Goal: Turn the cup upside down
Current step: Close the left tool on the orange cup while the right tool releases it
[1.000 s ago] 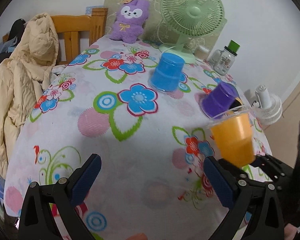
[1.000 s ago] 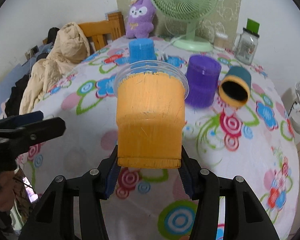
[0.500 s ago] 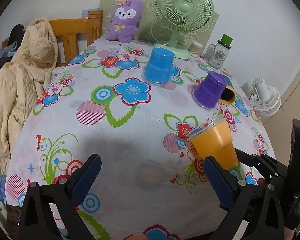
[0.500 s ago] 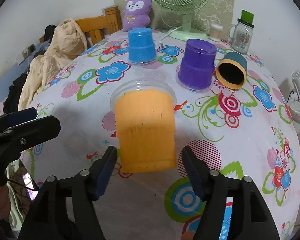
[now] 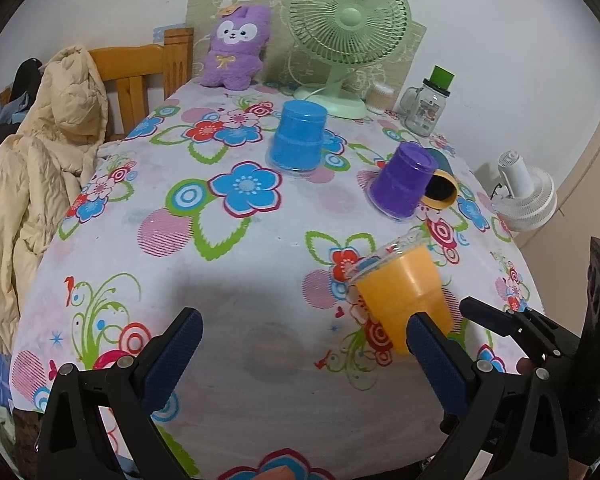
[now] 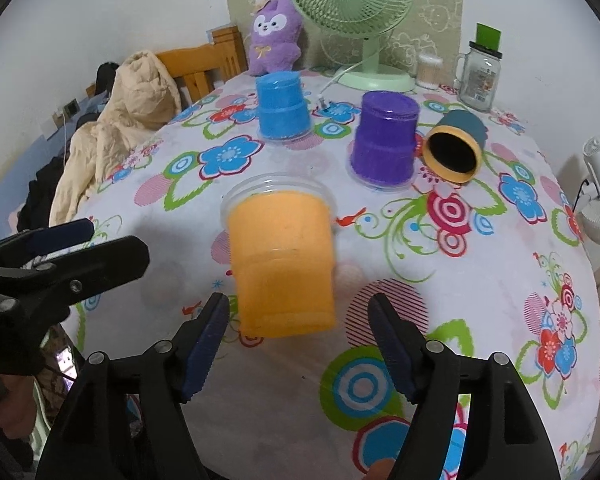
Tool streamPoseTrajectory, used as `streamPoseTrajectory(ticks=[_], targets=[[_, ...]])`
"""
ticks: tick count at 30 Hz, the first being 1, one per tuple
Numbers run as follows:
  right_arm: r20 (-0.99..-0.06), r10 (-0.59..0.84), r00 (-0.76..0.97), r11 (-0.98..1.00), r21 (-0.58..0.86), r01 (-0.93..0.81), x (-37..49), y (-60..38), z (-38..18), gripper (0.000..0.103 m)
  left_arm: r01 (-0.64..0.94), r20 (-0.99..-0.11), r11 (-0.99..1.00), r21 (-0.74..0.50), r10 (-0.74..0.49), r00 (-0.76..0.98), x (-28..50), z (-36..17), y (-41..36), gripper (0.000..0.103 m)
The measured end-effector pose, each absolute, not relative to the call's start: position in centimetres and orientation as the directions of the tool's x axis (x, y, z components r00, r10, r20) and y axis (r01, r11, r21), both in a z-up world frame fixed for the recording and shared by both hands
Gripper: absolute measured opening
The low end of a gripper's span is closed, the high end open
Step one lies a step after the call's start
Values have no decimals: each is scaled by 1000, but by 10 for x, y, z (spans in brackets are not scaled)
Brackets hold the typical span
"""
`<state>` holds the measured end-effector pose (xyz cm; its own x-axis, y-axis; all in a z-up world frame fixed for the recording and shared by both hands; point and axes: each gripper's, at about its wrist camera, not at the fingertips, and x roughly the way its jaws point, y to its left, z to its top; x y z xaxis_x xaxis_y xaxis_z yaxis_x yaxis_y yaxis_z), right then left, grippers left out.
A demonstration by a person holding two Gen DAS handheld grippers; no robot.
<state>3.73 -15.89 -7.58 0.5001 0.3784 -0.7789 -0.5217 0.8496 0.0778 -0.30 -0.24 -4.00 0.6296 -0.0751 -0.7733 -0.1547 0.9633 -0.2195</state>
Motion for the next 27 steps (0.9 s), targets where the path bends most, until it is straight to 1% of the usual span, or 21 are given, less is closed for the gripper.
streamPoseTrajectory(ticks=[4,7,14,19,22,26,27], targets=[[-761,404,508,858,122,-499,38,-179,-71,81,-162,-763,957,-240,-82,642,1,-37,-15,103],[-751,426,504,860,163,-484,39,-198,-70,82,-150,-766,953,-265,-113,633,6,-39,-29,103],[-732,429,529,883,216,-417,42,-249,-72,82,-126,-780,950,-286,-154,606,20,-49,-58,103],[-739,410,534,897,220,-384,40,-271,-77,82,-153,-804,949,-277,-142,578,33,-68,-66,103],[-743,416,525,896,237,-375,41,-279,-82,82,-162,-815,957,-241,-109,570,37,-75,-72,103],[-747,419,516,896,246,-371,41,-282,-87,82,-170,-823,950,-263,-130,553,40,-86,-74,102],[-746,422,515,894,248,-373,41,-283,-87,82,-177,-825,947,-267,-130,550,41,-90,-73,100]])
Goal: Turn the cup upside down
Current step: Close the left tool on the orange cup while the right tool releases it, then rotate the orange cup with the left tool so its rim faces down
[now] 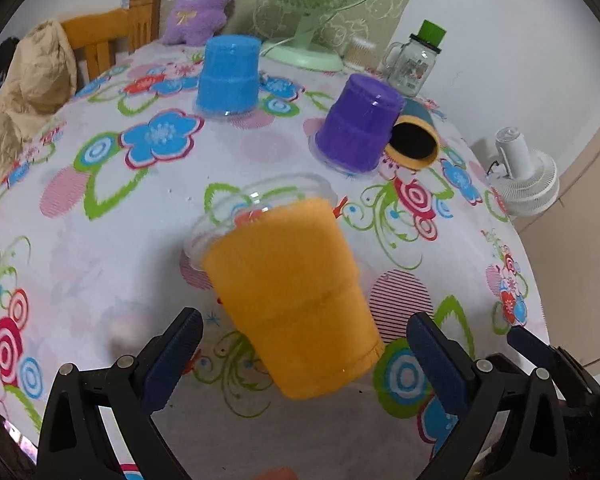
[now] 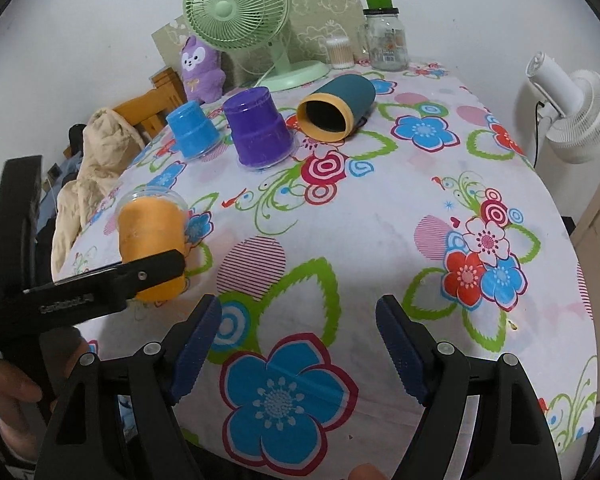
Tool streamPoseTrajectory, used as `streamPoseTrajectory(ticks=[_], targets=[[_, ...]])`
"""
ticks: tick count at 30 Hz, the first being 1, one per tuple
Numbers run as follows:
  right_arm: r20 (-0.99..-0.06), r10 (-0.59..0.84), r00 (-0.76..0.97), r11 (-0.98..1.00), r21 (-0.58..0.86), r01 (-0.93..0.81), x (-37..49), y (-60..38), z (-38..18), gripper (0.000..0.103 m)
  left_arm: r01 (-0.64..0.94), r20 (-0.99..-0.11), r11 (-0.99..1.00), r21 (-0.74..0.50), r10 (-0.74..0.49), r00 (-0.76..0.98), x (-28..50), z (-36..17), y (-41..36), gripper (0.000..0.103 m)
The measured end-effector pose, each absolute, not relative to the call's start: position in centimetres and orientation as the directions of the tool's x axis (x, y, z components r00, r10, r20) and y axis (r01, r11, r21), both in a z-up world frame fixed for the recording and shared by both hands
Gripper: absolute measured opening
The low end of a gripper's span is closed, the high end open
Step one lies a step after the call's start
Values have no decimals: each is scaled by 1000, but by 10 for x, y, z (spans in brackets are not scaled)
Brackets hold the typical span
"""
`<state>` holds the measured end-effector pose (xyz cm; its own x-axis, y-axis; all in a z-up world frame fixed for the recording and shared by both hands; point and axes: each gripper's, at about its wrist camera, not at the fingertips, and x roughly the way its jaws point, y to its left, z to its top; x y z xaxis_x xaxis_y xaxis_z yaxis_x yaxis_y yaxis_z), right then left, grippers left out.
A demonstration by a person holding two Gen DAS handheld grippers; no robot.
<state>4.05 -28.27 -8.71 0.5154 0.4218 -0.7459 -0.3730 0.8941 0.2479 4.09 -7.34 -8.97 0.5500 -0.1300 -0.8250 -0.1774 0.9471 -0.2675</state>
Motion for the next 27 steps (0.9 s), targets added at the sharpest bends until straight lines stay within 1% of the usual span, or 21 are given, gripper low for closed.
streamPoseTrajectory(ticks=[4,6,7,9,10,11,15,22,27], targets=[[-742,428,515,891,251,-379,41,-284,-87,82,-187,-829,945,-269,-128,544,42,-94,-71,93],[-743,429,514,891,254,-376,42,-284,-88,82,-188,-827,946,-264,-122,549,41,-93,-70,82],[-744,428,513,892,256,-373,43,-285,-89,82,-184,-827,947,-264,-124,549,41,-92,-69,78],[-744,430,512,891,260,-371,43,-285,-90,82,-173,-826,949,-262,-128,549,40,-92,-69,68],[-743,432,511,891,263,-371,43,-285,-90,82,-169,-828,952,-257,-127,547,40,-92,-69,65],[-742,435,510,890,268,-370,43,-285,-91,82,-161,-830,955,-251,-126,544,40,-91,-70,58],[-740,445,505,886,279,-371,43,-283,-93,82,-139,-828,961,-239,-127,547,37,-85,-70,56],[-742,447,499,884,283,-371,43,-282,-95,82,-131,-821,969,-210,-102,561,32,-66,-63,56],[-740,455,496,880,287,-379,43,-278,-94,82,-124,-838,977,-175,-81,540,28,-49,-58,56]])
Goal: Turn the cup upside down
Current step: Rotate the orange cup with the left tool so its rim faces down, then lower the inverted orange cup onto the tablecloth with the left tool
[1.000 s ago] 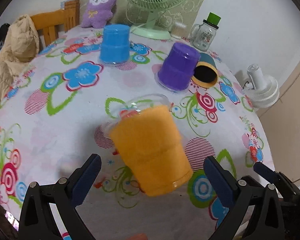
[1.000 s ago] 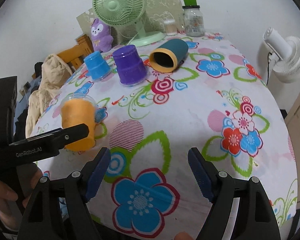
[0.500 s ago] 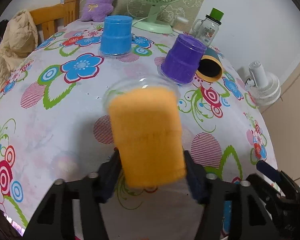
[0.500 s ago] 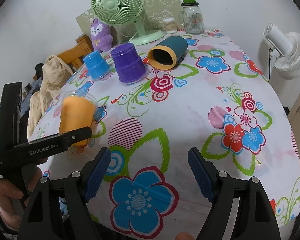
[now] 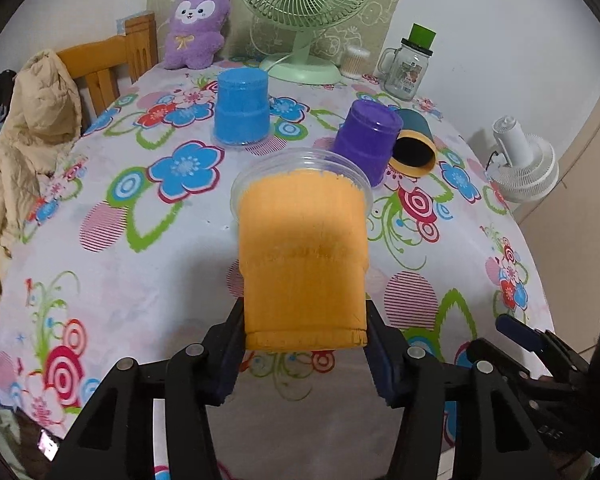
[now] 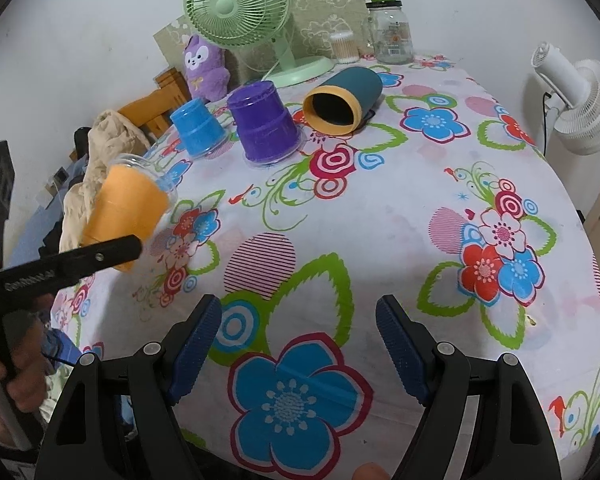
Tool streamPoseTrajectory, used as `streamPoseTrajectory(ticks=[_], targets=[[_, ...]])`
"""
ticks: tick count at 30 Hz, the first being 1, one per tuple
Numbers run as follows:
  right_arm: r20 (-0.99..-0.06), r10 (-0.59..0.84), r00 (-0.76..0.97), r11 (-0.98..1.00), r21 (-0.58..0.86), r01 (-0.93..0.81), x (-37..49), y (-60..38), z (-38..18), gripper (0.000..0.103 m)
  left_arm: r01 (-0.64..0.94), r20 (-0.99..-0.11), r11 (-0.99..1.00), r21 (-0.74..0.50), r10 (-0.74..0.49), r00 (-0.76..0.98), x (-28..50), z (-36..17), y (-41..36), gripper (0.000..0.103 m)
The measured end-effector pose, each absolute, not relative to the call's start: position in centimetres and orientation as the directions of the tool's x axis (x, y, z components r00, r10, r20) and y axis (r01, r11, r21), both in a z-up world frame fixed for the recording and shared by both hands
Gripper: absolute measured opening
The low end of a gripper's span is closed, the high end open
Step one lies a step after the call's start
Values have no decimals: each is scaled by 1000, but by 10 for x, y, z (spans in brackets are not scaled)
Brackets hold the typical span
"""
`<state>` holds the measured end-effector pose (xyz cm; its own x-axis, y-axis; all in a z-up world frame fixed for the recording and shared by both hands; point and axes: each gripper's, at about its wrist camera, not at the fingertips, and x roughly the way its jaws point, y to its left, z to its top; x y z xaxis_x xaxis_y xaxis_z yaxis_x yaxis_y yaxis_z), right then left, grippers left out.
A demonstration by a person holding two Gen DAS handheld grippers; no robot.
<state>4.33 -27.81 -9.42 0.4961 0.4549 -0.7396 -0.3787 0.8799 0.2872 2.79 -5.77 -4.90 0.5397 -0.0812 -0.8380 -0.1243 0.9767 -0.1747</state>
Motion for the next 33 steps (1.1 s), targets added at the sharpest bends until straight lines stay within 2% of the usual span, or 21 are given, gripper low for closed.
streamPoseTrajectory(ticks=[15,33], targets=[[-747,472,469,858,267,-438,45,-250,-92,82,-123,-827,977,-175,-78,557,15,-25,-43,56],[-769,454,450,853,231,-468,43,-232,-92,82,-106,-828,974,-202,-112,550,14,-27,-40,60]])
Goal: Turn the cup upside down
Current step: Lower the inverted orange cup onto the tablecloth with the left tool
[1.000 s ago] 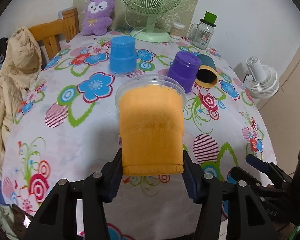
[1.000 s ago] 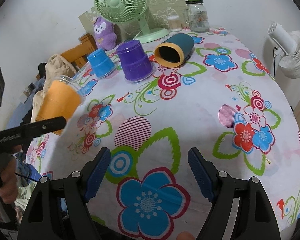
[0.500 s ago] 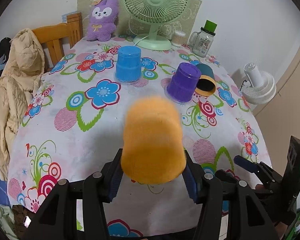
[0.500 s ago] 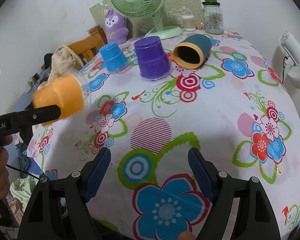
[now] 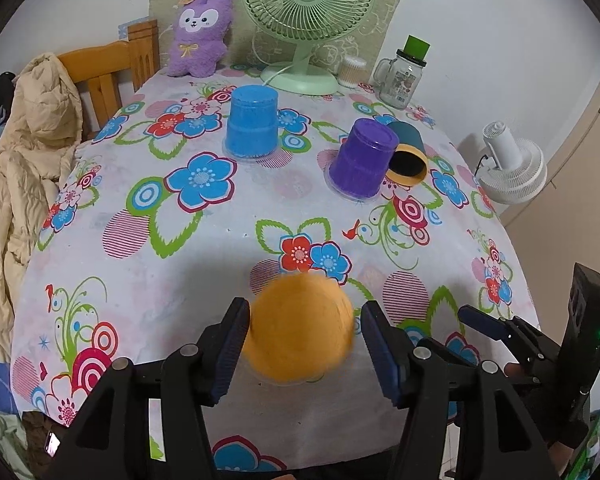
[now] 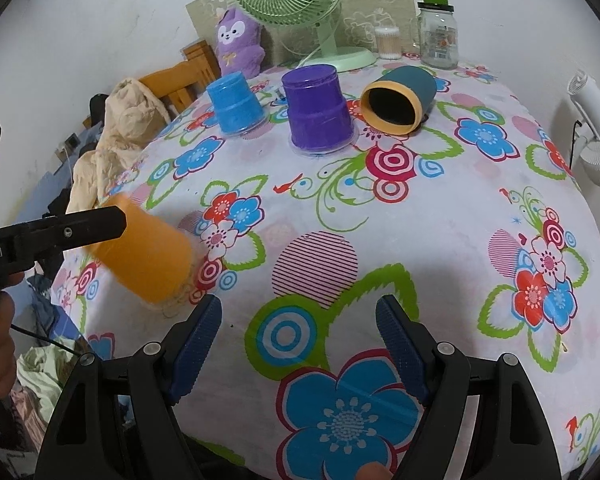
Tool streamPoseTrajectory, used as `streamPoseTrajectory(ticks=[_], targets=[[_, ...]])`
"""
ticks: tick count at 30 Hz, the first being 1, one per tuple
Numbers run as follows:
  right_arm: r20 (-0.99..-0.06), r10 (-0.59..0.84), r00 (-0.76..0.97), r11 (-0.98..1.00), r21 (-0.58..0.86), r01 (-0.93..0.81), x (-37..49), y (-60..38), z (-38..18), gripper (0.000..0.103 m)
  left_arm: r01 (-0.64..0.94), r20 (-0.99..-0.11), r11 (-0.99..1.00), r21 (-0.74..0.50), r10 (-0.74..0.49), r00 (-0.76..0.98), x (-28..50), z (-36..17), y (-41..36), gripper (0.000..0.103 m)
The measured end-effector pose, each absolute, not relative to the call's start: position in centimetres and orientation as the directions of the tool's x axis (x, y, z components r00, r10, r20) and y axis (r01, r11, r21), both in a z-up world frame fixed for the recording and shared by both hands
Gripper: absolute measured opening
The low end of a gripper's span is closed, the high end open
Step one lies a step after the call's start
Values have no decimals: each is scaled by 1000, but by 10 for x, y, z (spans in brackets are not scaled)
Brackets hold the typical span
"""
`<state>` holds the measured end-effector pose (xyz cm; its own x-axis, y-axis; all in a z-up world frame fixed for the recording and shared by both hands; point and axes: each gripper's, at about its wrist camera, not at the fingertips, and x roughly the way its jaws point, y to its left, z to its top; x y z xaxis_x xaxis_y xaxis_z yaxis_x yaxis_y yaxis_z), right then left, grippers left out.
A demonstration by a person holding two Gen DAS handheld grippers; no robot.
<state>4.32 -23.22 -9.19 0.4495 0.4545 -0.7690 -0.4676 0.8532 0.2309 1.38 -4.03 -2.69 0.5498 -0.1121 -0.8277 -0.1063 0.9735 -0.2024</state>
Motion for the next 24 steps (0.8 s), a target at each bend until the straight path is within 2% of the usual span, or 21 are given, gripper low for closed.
streamPoseTrajectory(ticks=[7,12,19,24], targets=[[-771,453,448,853,228,-469,44,-229,-92,82,-113,-825,971,-208,-113,553,13,-27,-38,61],[-775,443,451,856,216,-470,44,-224,-91,82,-116,-820,969,-220,-119,559,11,-26,-31,72],[-776,413,477,861,162,-483,43,-210,-84,82,-121,-816,972,-201,-97,569,7,-24,-27,74],[-773,380,508,874,121,-470,44,-202,-78,88,-129,-805,970,-207,-94,586,3,-19,-21,79]])
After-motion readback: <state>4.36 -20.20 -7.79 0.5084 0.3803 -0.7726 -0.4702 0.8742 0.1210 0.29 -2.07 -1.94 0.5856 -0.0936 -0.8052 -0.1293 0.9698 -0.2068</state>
